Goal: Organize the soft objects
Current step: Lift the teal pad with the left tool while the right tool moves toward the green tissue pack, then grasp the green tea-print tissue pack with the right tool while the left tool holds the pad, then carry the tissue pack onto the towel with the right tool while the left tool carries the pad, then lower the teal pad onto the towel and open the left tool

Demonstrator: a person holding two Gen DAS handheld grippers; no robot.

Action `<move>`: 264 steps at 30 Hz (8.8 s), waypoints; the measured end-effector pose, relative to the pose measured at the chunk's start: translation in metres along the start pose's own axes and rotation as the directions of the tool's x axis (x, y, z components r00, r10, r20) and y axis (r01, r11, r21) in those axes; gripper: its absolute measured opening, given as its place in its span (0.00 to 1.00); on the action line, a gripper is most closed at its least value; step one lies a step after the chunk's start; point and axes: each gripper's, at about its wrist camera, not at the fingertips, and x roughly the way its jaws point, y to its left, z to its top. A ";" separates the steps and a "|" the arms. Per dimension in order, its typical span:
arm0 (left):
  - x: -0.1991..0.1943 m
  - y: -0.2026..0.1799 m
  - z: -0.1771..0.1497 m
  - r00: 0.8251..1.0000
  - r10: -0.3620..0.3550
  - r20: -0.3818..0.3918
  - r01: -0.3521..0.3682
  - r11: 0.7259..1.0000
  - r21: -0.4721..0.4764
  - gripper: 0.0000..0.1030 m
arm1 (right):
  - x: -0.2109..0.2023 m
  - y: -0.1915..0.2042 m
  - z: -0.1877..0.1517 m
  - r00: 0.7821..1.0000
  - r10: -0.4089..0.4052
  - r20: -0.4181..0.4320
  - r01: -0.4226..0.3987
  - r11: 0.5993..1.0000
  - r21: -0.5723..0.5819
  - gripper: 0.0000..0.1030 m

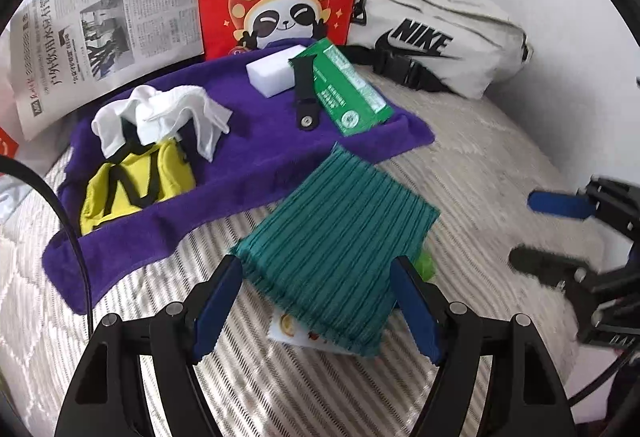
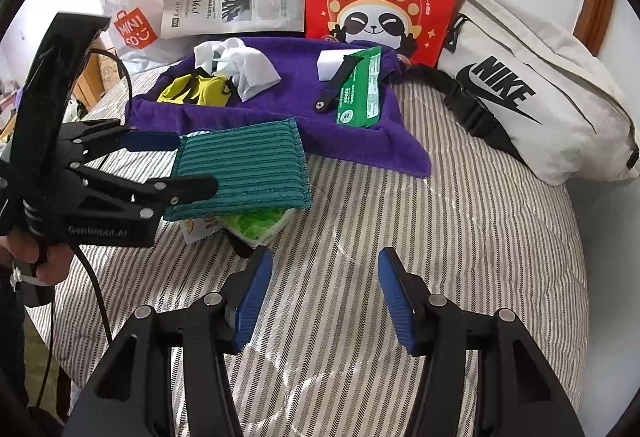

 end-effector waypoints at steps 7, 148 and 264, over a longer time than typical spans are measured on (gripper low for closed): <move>0.004 -0.007 0.010 1.000 -0.007 0.027 0.005 0.998 0.059 0.73 | -0.012 -0.001 0.004 0.998 0.040 0.052 -0.041 0.999 0.023 0.53; -0.069 0.105 -0.080 0.998 0.002 0.056 0.009 0.982 -0.189 0.91 | 0.083 0.034 0.048 0.992 0.103 -0.068 -0.109 0.990 -0.090 0.58; 0.149 0.086 0.161 0.950 0.232 -0.208 -0.210 0.970 0.125 0.93 | 0.078 -0.059 0.060 0.991 0.065 -0.119 -0.051 0.992 0.117 0.71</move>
